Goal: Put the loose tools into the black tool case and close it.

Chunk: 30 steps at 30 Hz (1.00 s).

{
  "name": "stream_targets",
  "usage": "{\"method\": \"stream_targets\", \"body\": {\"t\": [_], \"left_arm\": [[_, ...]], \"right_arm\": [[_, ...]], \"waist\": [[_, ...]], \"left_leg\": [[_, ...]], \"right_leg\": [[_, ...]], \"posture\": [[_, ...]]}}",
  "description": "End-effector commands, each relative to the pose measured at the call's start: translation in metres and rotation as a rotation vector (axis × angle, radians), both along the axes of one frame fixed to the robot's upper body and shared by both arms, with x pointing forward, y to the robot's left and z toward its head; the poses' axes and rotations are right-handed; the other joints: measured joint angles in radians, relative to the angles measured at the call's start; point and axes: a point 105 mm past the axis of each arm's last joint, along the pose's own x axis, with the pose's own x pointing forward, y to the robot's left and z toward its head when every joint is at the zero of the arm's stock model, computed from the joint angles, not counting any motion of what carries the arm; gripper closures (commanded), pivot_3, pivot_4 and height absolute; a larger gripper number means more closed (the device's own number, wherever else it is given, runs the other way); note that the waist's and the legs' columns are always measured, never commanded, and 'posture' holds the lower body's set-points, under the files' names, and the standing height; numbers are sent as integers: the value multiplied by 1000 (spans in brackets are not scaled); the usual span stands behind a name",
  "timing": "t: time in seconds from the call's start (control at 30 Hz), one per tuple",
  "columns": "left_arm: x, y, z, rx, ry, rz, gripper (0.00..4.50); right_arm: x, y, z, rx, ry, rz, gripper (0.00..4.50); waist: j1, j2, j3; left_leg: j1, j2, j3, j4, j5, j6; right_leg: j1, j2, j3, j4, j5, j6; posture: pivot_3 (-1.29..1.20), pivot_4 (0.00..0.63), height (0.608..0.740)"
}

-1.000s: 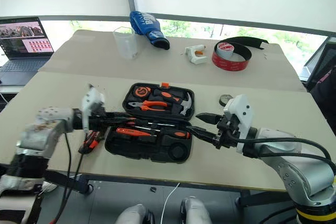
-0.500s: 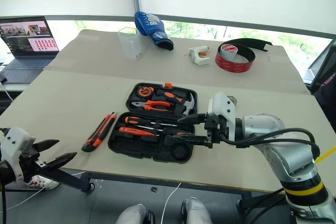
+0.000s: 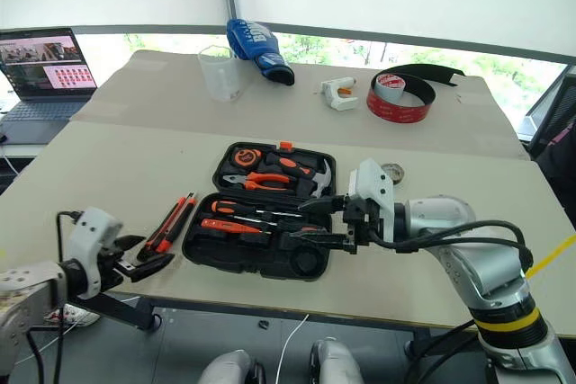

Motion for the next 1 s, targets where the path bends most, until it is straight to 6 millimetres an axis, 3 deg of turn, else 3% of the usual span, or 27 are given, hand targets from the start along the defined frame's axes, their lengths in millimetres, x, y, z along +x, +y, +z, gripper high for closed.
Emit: {"method": "stream_targets", "body": {"t": [0.03,0.07,0.2,0.3,0.37,0.5,0.57,0.67,0.73,0.83,1.0], "left_arm": [[12,6,-17,73,58,5,0],[15,7,-18,79,62,4,0],[25,12,-24,108,67,5,946],[28,12,-20,92,49,-2,2192],[37,16,-5,98,-32,1,2727],[58,15,38,98,-181,-45,2722],[64,0,68,78,-271,-166,2722],[55,-29,87,24,-298,-396,2722],[44,-44,90,-8,-281,-533,2722],[21,-65,74,45,-164,-800,2722],[15,-67,54,187,-66,-1055,2722]], "right_arm": [[-8,-1,16,29,-46,-14,1204],[-9,-1,16,31,-43,-20,1204],[-12,-4,14,15,-39,-34,1204],[-12,-7,14,11,-43,-56,1204],[-12,-10,14,8,-45,-68,1204],[-14,-12,12,-12,-51,-75,1204],[-20,-11,12,-13,-44,-57,1204],[-25,-12,9,-26,-35,-47,1204],[-26,-13,7,-34,-31,-50,1204],[-29,-15,5,-41,-25,-70,1204],[-33,-17,2,-42,-23,-103,1204]], "waist": [[6,4,-2],[7,6,-4],[10,9,-5],[9,13,-8],[8,14,-8],[10,11,-6],[10,7,-4],[8,6,-4],[1,6,-4],[-4,6,-4],[-1,6,-3]], "left_leg": [[0,0,0,0,0,0],[1,-1,0,0,0,0],[2,0,0,-1,0,0],[3,0,0,-1,0,0],[3,0,0,-1,0,0],[1,0,0,-1,0,0],[-2,0,-1,-1,0,0],[-4,-1,-1,0,0,0],[-4,-2,-1,0,0,1],[-4,-2,1,-1,-1,1],[-4,-1,1,-1,-1,0]], "right_leg": [[0,0,0,0,0,0],[0,0,0,0,0,0],[1,-3,0,1,-3,5],[1,-3,0,1,-3,5],[1,-3,1,1,-3,5],[0,-3,-1,1,-3,5],[-1,-2,-2,0,-3,5],[-2,2,-4,0,1,-1],[-2,2,-3,-1,0,0],[-2,2,-3,-2,-1,1],[-2,4,-3,-2,-2,2]], "posture": [[0,150,730],[0,150,730],[0,150,730],[0,150,730],[0,150,730],[0,150,730],[0,150,730],[0,150,730],[0,150,730],[0,150,730],[0,150,730]]}}
